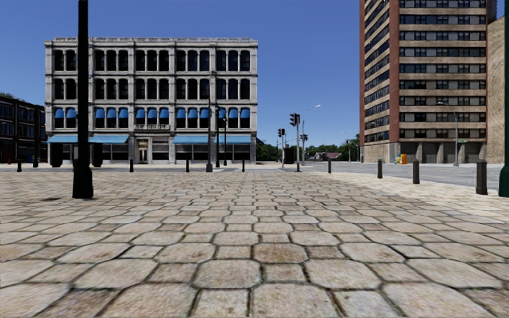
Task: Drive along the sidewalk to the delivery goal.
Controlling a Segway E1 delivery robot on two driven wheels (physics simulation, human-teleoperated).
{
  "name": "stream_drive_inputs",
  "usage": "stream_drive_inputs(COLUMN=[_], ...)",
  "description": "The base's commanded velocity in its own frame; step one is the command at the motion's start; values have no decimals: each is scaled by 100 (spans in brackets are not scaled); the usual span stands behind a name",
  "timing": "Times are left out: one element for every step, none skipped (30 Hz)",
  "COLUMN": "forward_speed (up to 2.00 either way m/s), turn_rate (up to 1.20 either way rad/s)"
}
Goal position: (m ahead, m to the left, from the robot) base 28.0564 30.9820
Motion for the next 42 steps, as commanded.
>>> stream_drive_inputs(forward_speed=[200,200,200,200,200,200,200,200,200,200,200,200,200,200,200,200,200,200,200,200,200,200,200,200,200,200,200,200,200,200,200,200,200,200,200,200,200,200,200,200,200,200], turn_rate=[0,0,0,0,0,0,0,0,0,0,0,0,0,0,0,0,0,0,0,0,0,0,0,0,0,0,0,0,0,0,0,0,0,0,0,0,0,0,0,0,0,0])
